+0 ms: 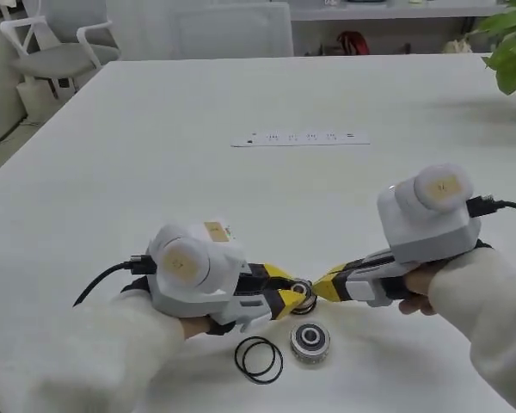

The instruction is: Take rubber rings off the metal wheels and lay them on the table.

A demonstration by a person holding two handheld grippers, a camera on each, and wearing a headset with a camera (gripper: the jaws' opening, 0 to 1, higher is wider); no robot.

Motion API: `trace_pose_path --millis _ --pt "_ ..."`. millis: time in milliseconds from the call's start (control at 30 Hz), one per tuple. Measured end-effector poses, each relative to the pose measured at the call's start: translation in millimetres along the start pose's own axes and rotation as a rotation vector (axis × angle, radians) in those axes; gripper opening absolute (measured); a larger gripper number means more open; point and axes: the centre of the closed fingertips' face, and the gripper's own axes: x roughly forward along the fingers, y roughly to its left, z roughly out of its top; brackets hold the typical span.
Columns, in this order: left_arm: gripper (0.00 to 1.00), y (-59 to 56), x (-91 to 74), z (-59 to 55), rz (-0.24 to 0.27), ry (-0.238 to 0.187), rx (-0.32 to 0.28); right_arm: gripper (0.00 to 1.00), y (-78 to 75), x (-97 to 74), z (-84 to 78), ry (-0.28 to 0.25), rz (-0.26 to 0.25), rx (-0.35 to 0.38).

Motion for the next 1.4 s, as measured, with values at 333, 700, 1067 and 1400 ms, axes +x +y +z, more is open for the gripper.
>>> trace_pose_path --millis 333,700,1067,1400 --pt "0.13 0.3 -0.6 0.0 0.002 -0.005 -0.001 0.00 3.1 0.8 1.6 0.006 0.002 -0.017" --pt "0.13 1.0 -0.4 -0.1 0.000 -0.008 -0.002 0.00 8.0 1.8 4.0 0.010 0.007 -0.032" --pt "0.14 0.7 -0.9 -0.3 0.004 -0.007 0.000 0.00 10.9 1.2 24.0 -0.045 0.011 -0.068" --pt "0.14 0.5 -1.2 -0.2 0.008 0.008 -0.004 0.00 12.4 1.7 15.6 -0.018 0.014 -0.060"
